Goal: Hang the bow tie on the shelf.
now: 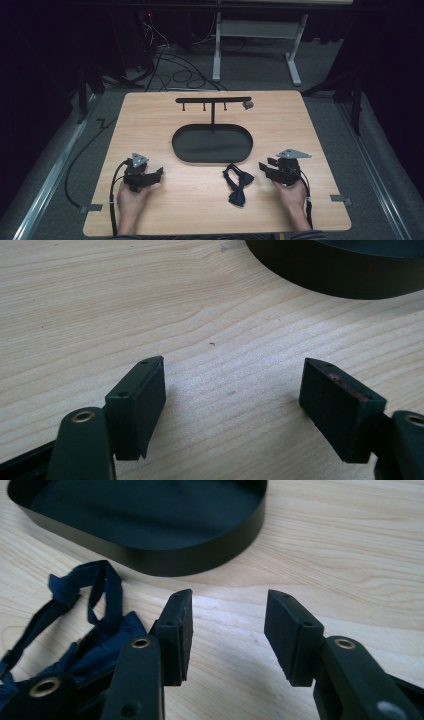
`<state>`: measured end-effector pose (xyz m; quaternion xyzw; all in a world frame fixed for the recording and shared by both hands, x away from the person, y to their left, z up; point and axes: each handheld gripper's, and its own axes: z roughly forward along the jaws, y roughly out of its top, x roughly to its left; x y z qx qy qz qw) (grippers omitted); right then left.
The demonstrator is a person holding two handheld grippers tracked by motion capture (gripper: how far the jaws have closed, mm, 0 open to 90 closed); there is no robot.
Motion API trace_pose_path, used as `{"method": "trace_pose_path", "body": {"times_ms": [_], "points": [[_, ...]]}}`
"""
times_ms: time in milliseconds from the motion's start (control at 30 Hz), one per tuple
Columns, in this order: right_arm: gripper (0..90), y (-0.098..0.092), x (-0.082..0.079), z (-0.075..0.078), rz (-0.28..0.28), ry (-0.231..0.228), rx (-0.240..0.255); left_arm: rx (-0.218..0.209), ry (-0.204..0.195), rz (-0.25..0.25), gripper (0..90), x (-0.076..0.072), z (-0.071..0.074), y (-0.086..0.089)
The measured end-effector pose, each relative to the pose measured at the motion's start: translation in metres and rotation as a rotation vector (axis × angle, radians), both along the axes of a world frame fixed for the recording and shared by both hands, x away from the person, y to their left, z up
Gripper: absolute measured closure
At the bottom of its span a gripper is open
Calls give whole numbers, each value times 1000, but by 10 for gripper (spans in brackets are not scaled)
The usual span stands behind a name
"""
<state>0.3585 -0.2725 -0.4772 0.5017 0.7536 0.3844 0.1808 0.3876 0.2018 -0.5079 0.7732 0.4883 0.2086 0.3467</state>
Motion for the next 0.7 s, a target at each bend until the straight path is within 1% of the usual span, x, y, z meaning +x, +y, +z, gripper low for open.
{"method": "trace_pose_path", "body": {"times_ms": [100, 267, 533, 700], "points": [[572, 4, 0, 1, 19, -7, 7, 0, 0, 0, 271, 0, 0, 0], [583, 12, 1, 3, 42, 2, 16, 0, -1, 0, 270, 0, 0, 0], [588, 25, 2, 8, 92, -8, 17, 0, 0, 0, 271, 0, 0, 0], [591, 34, 3, 8, 121, 0, 16, 0, 0, 0, 270, 0, 0, 0]]}}
